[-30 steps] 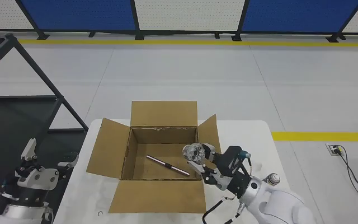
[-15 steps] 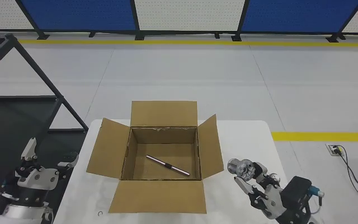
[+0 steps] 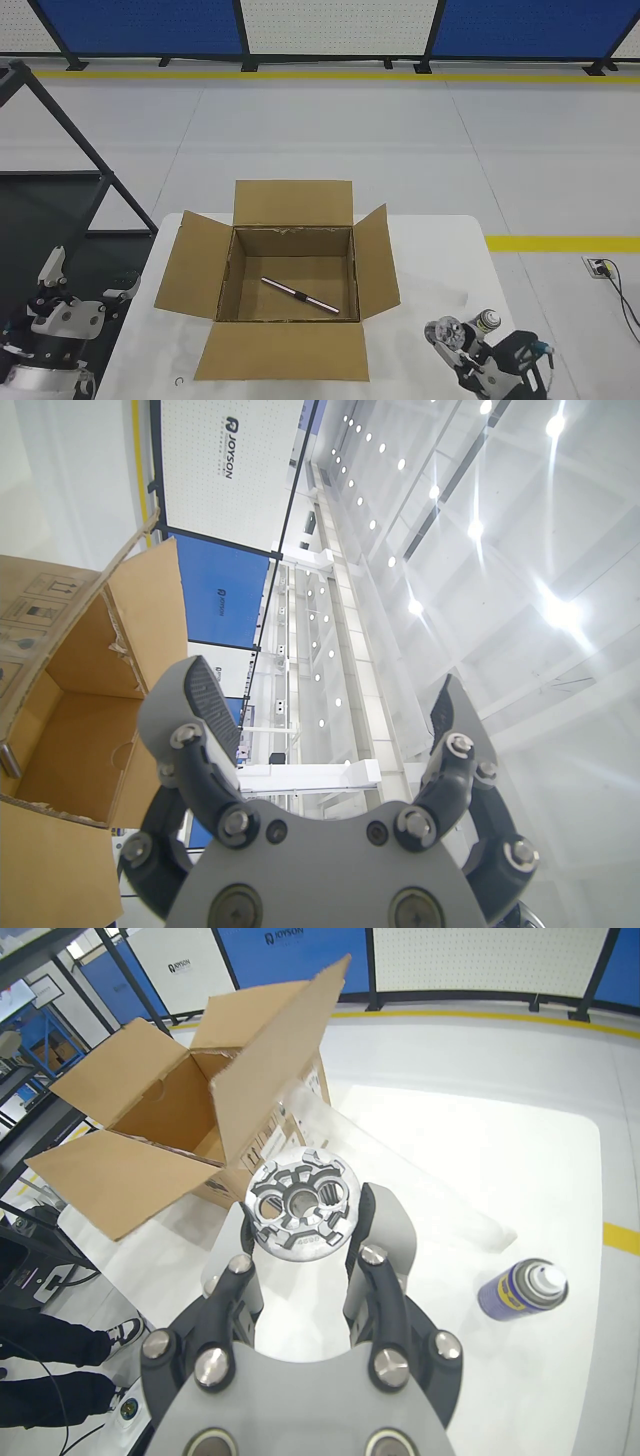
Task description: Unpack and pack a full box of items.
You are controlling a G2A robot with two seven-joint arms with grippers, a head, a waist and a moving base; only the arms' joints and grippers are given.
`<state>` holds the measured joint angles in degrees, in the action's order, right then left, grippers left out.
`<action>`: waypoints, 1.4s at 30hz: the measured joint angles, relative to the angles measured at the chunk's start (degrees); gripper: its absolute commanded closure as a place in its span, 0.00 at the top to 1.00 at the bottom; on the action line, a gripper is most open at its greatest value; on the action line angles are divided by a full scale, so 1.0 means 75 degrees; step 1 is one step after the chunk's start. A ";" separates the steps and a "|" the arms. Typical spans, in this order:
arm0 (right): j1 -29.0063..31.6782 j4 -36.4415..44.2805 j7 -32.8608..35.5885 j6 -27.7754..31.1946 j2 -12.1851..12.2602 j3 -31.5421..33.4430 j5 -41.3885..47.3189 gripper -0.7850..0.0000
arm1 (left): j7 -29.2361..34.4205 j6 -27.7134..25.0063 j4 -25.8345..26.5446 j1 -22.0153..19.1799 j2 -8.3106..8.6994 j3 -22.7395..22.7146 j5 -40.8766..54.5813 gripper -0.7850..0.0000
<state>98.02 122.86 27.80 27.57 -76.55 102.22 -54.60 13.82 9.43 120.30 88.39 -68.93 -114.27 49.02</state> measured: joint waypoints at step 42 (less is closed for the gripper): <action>-0.1791 -0.2715 0.0437 -0.2391 0.0206 -0.1404 -0.1842 0.00 | 0.0000 0.0000 0.0000 0.0000 0.0000 0.0000 0.0000 1.00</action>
<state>84.59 102.50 31.08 9.64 -75.01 91.69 -68.42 13.82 9.43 120.30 88.39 -68.93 -114.27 49.02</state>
